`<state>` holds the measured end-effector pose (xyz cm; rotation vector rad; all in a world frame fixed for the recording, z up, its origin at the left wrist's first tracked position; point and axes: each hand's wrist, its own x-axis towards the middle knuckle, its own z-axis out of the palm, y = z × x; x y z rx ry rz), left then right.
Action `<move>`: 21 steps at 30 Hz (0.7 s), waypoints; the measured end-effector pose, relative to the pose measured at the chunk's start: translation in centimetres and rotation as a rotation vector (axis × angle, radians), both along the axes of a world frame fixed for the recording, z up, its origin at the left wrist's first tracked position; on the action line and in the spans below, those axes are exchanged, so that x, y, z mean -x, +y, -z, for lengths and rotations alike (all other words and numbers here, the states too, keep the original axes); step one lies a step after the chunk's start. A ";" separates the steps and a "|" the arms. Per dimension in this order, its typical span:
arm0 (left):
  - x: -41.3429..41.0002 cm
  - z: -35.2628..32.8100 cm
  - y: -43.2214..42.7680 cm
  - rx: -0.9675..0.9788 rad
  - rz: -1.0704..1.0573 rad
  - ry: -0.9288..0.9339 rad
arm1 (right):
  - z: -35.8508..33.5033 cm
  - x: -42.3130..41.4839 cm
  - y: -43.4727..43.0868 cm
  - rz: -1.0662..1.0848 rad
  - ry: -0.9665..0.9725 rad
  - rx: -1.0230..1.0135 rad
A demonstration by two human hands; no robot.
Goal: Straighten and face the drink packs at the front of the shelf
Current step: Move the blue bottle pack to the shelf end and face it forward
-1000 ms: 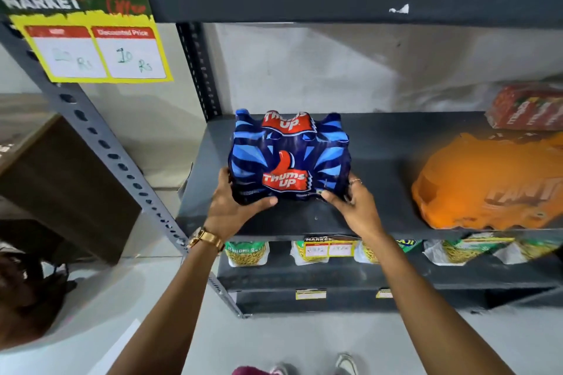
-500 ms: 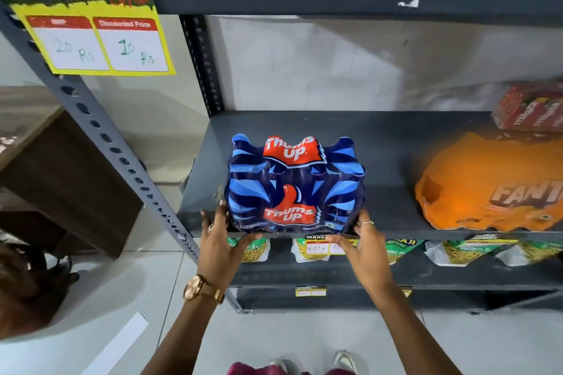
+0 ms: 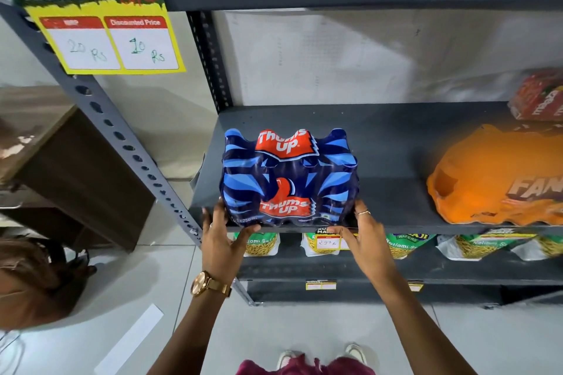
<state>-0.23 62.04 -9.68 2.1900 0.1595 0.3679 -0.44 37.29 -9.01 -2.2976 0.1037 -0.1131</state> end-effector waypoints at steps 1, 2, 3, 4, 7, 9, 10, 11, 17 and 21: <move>0.0 0.0 -0.1 -0.003 -0.003 -0.003 | 0.0 -0.1 -0.1 0.000 0.005 -0.006; -0.1 0.1 -0.1 -0.007 -0.006 -0.003 | 0.0 -0.1 -0.2 -0.001 0.008 -0.010; -0.1 0.1 0.0 -0.011 -0.009 0.003 | 0.1 -0.2 -0.2 -0.005 0.004 -0.012; -0.1 0.2 0.0 -0.014 -0.009 0.007 | 0.1 -0.2 -0.2 -0.009 -0.005 -0.012; -0.3 0.6 0.3 -0.004 -0.003 0.009 | 0.0 -0.1 -0.1 -0.007 -0.002 -0.016; -0.3 0.5 0.5 0.017 0.017 0.002 | -0.2 -0.1 -0.1 -0.009 0.013 -0.020; -0.4 0.8 0.7 0.030 0.033 -0.004 | -0.2 -0.1 -0.2 -0.017 0.019 -0.027; -0.4 0.8 0.8 0.042 0.049 -0.010 | -0.4 -0.2 -0.3 -0.026 0.031 -0.046; -0.2 0.9 0.6 0.006 0.071 -0.055 | 0.1 -0.4 0.2 0.000 0.035 0.066; -0.2 1.4 0.6 -0.028 0.033 -0.051 | 0.3 -0.4 0.4 -0.008 -0.003 0.109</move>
